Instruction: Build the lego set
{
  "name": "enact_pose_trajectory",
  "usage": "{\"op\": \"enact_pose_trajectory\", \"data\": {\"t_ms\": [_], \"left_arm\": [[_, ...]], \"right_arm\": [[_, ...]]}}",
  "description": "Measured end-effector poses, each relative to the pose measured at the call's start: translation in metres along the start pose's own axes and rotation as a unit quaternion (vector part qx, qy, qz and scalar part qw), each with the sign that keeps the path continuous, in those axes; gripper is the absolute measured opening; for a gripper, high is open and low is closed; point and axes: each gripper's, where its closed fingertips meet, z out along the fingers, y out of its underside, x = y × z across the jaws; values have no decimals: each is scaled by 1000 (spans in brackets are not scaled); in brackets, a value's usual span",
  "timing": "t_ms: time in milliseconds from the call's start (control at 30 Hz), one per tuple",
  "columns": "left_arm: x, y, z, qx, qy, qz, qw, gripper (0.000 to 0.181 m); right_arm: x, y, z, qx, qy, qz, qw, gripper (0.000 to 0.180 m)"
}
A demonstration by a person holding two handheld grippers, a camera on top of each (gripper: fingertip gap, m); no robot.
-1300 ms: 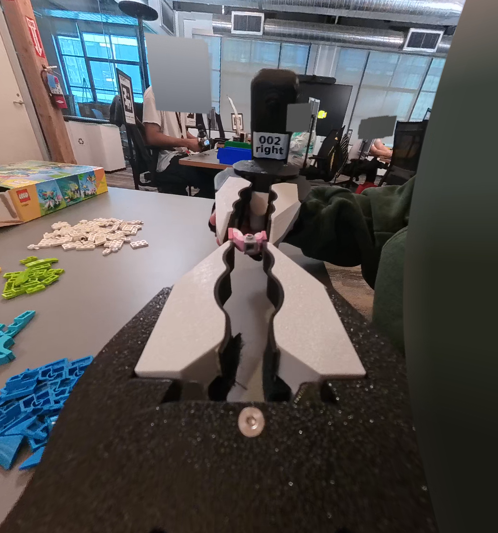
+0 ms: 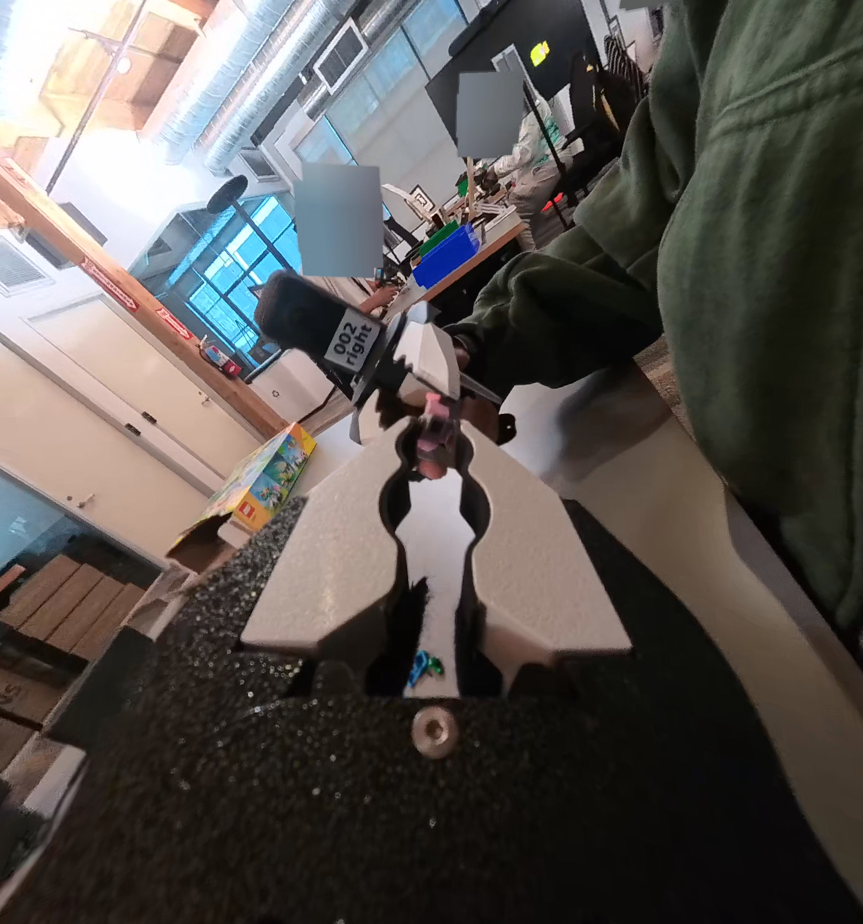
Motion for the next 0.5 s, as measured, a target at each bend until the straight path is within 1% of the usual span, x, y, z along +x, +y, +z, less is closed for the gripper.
{"op": "enact_pose_trajectory", "data": {"t_ms": [100,167,200,267,300,367,433,500], "left_arm": [[-6,2,-7,-4,-11,-51,999,13],[-12,1,-13,8,-26,-105,994,33],[-14,-1,-16,20,-29,-140,990,36],[-26,-2,-23,53,-55,-219,973,37],[-32,-2,-27,72,-67,-268,959,37],[-40,-4,-33,102,-69,-333,935,38],[-47,-2,-39,115,-78,-368,919,38],[-47,-2,-40,114,-76,-363,922,34]], "right_arm": [[8,-5,5,3,29,-34,999,27],[14,-14,7,22,56,-75,995,27],[16,-20,8,32,65,-90,993,27],[19,-30,11,52,80,-117,989,27],[22,-35,12,60,95,-138,984,27],[28,-38,16,54,127,-182,974,27],[33,-40,22,44,155,-225,961,27],[34,-42,28,44,159,-242,956,27]]}}
